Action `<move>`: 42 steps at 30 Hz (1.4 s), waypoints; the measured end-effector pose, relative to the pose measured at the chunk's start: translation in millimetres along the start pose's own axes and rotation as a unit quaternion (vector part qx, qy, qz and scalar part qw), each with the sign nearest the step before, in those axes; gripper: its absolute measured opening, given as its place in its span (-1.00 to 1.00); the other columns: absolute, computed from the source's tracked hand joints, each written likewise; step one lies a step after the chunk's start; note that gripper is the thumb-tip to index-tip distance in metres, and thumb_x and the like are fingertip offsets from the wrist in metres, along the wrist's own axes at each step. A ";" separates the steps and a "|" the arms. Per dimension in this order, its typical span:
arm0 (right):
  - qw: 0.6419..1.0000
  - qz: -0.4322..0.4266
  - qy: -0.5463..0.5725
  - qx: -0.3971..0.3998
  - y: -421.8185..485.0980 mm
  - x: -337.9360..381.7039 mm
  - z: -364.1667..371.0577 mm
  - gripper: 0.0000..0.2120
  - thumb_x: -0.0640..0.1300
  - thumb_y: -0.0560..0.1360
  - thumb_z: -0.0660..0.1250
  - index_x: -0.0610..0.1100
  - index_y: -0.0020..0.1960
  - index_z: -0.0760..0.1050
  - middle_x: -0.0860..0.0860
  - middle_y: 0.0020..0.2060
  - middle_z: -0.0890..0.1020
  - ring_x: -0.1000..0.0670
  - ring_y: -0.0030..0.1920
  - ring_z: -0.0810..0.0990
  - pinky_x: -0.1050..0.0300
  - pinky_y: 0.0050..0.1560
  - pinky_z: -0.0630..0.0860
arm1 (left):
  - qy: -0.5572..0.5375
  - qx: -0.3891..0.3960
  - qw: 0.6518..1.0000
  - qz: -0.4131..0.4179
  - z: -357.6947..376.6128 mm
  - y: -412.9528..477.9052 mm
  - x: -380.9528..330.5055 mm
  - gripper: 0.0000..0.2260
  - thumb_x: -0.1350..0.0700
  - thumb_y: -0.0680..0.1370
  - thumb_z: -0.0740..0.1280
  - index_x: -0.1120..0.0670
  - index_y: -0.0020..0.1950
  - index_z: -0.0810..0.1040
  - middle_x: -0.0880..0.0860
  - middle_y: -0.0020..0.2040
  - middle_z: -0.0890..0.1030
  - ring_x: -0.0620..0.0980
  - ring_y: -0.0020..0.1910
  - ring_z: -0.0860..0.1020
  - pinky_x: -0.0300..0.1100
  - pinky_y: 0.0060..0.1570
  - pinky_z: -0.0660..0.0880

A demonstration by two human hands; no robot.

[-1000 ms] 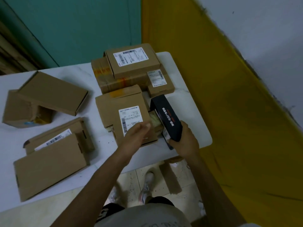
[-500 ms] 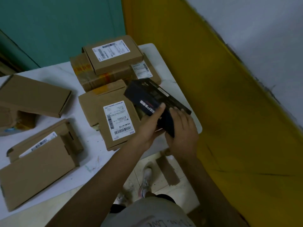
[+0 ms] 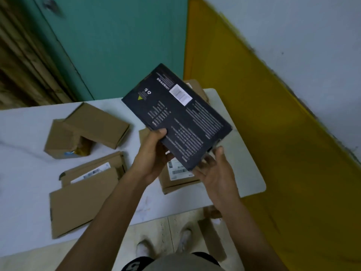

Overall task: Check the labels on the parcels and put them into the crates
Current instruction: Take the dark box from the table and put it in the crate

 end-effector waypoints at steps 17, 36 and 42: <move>0.569 -0.593 -0.568 0.048 -77.0 -6.1 177.4 -0.54 -0.06 0.44 0.44 -0.05 0.26 0.34 -0.04 0.29 0.44 -0.13 0.34 0.40 -0.30 0.32 0.32 | -0.126 -0.044 0.990 0.040 -113.9 -80.3 -73.9 -0.35 -0.26 0.37 0.34 0.03 0.37 0.41 0.10 0.29 0.55 0.10 0.25 0.54 0.08 0.20 0.48; 0.962 0.061 -0.192 0.185 19.2 -36.6 152.6 -0.32 0.14 0.28 0.50 0.03 0.35 0.40 0.01 0.13 0.66 -0.05 0.11 0.65 -0.08 0.04 0.62 | -0.036 -0.154 0.975 0.157 -121.0 -86.4 -83.0 -0.23 -0.30 0.26 0.48 0.06 0.35 0.41 0.07 0.20 0.60 0.10 0.21 0.56 -0.08 0.05 0.57; 0.930 -0.054 -0.269 0.246 60.9 38.9 180.4 -0.34 0.12 0.32 0.50 -0.01 0.36 0.42 0.02 0.16 0.65 -0.01 0.16 0.63 0.10 0.04 0.60 | 0.148 -0.174 0.958 0.173 -159.3 -115.5 -92.7 -0.16 -0.29 0.30 0.47 -0.13 0.48 0.21 -0.06 0.22 0.60 0.07 0.19 0.58 -0.09 0.09 0.56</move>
Point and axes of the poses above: each hand's wrist, its own y-axis towards the middle knuckle, its own z-axis out of the palm, x = y × z, the point moved 9 cm from there along y, towards the middle knuckle
